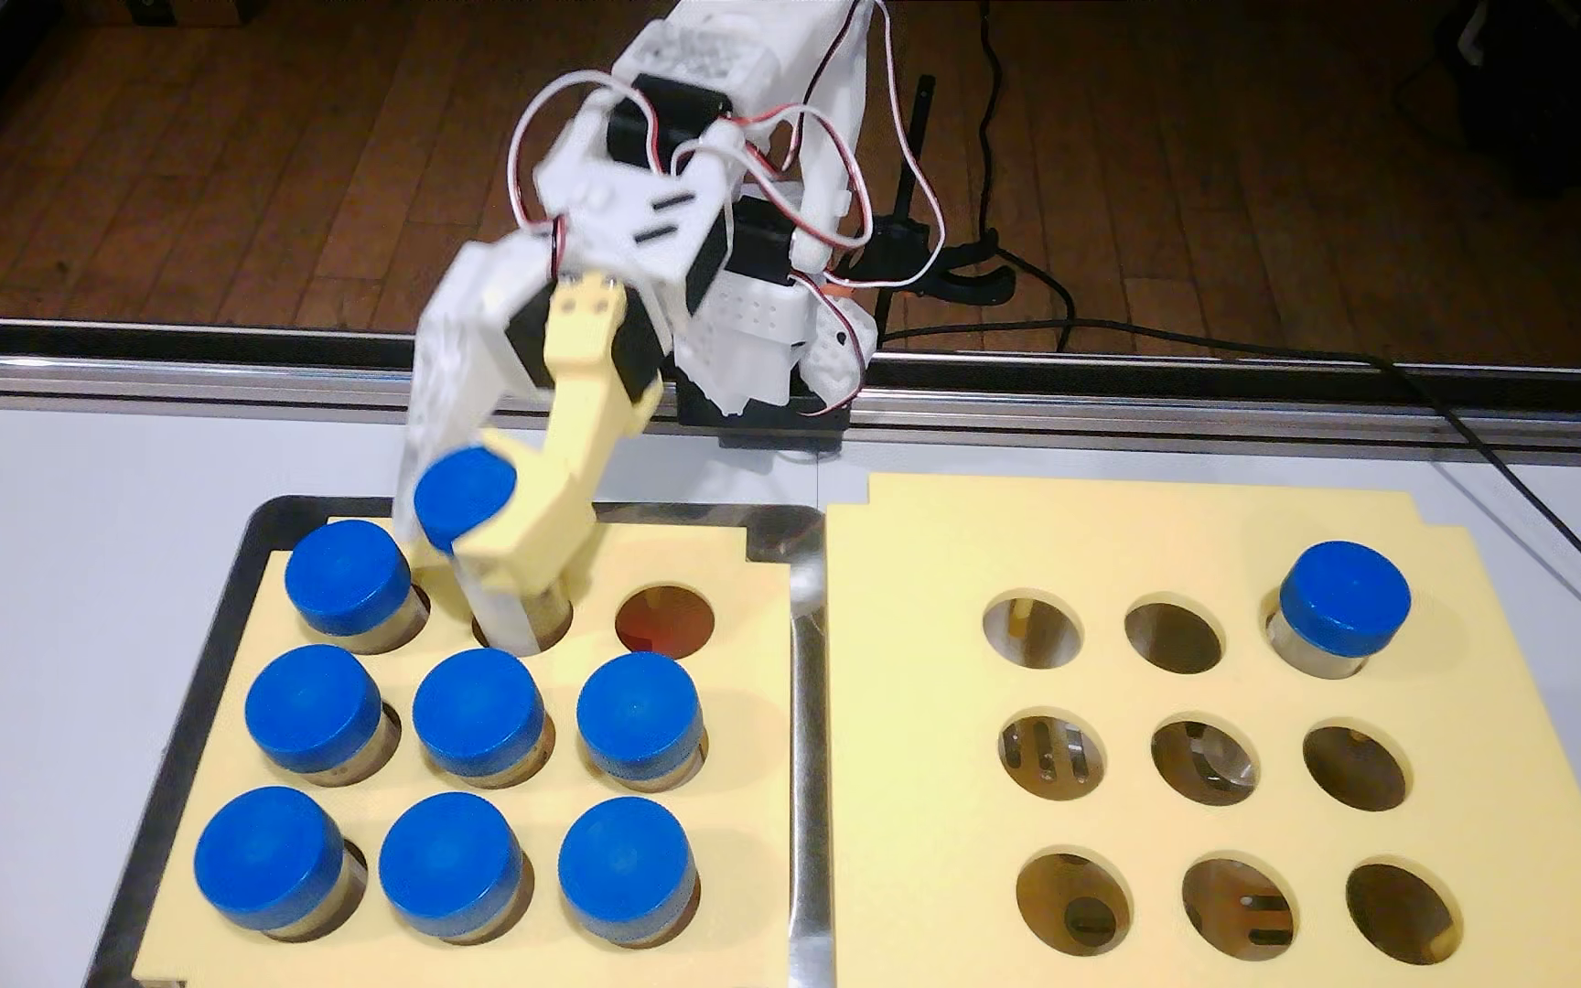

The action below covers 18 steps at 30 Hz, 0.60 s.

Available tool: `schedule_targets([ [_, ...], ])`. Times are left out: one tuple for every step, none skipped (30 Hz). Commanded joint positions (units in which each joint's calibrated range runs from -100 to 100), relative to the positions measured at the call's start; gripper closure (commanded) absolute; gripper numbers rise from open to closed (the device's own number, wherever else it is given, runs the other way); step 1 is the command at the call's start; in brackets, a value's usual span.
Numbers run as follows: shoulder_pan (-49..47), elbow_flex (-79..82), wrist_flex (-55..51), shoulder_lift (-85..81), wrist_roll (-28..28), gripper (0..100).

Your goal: Move the test tubes

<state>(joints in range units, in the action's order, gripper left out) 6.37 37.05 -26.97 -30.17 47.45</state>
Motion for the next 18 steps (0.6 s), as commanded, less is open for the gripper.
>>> schedule_targets([
  [0.56, -11.22, -0.28, -4.78, 0.1, 94],
  [0.56, -14.49, -0.28, -5.39, 0.1, 94],
  [0.56, -17.39, -0.18, -6.0, 0.1, 94],
  [0.56, -20.03, -0.18, -6.52, 0.1, 94],
  [0.49, -23.93, -0.09, -7.3, 0.1, 94],
  [0.12, -25.47, 0.01, -7.74, 0.1, 94],
  [-0.03, -26.75, 0.11, -8.0, 0.1, 94],
  [-0.11, -28.2, 0.11, -8.26, 0.1, 94],
  [-0.33, -29.47, 0.2, -8.52, 0.1, 94],
  [-2.77, -32.28, 0.49, -8.17, 0.04, 94],
  [-4.48, -33.46, 0.49, -7.91, 0.04, 94],
  [-6.48, -34.55, 0.49, -7.82, 0.04, 94],
  [-8.7, -35.01, 0.49, -7.74, 0.04, 94],
  [-11.37, -34.92, 0.49, -7.65, 0.04, 94],
  [-16.41, -33.92, 0.49, -6.7, -0.01, 94],
  [-18.56, -33.1, 0.4, -5.83, -0.01, 94],
  [-20.56, -32.56, 0.4, -5.05, -0.01, 94],
  [-22.26, -32.01, 0.4, -4.26, -0.01, 94],
])
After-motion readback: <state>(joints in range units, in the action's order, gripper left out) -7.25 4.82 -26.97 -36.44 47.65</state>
